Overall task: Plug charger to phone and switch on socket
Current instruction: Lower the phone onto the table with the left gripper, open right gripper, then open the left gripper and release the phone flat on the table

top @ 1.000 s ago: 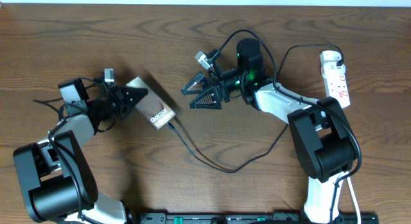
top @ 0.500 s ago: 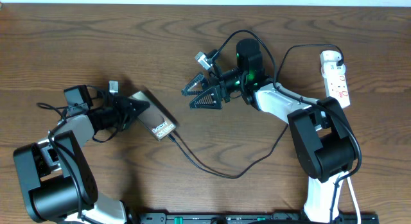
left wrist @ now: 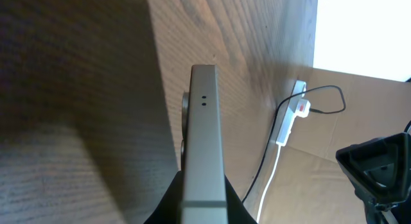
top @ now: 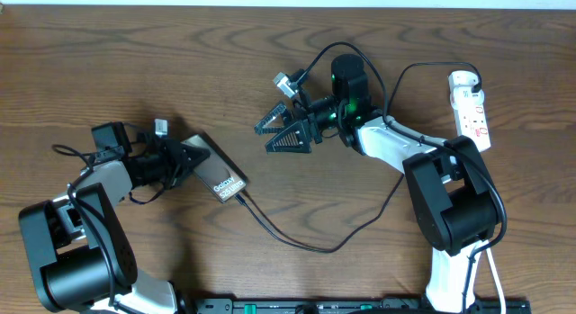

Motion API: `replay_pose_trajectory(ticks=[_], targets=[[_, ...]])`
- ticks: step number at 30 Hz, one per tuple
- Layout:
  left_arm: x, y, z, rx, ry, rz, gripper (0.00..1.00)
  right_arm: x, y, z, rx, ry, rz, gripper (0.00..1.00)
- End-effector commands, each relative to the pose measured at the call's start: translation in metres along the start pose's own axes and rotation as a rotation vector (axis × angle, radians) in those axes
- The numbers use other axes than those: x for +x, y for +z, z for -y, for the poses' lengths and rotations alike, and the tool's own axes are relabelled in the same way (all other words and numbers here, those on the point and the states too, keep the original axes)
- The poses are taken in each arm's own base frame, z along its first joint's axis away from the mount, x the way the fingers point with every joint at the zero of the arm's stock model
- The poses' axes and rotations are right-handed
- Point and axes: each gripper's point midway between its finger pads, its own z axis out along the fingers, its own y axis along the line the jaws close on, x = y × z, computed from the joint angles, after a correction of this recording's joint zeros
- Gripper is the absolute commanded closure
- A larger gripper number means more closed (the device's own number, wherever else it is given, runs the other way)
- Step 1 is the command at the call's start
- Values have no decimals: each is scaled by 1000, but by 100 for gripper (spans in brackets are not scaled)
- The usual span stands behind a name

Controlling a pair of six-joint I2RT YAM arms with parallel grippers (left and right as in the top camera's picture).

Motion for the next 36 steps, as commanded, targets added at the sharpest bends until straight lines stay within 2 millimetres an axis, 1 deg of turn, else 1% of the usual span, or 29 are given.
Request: replay_pose_trajectory(ticks=[1, 5, 14, 17, 25, 30, 36], targets=[[4, -1, -8, -42, -25, -6, 93, -9, -5, -5, 3, -21, 6, 1], [14, -1, -26, -141, -88, -24, 92, -9, -5, -5, 3, -21, 6, 1], [23, -1, -34, -166, -115, -40, 93, -9, -5, -5, 3, -21, 6, 1], [23, -1, -38, -187, -116, -34, 93, -9, -5, -5, 3, -21, 6, 1], [22, -1, -39, -195, -116, -32, 93, -9, -5, -5, 3, -24, 6, 1], [25, -5, -56, -286, -136, -20, 93, -9, -5, -5, 3, -24, 6, 1], [36, -4, -64, -295, -160, -39, 92, -9, -5, -5, 3, -27, 6, 1]])
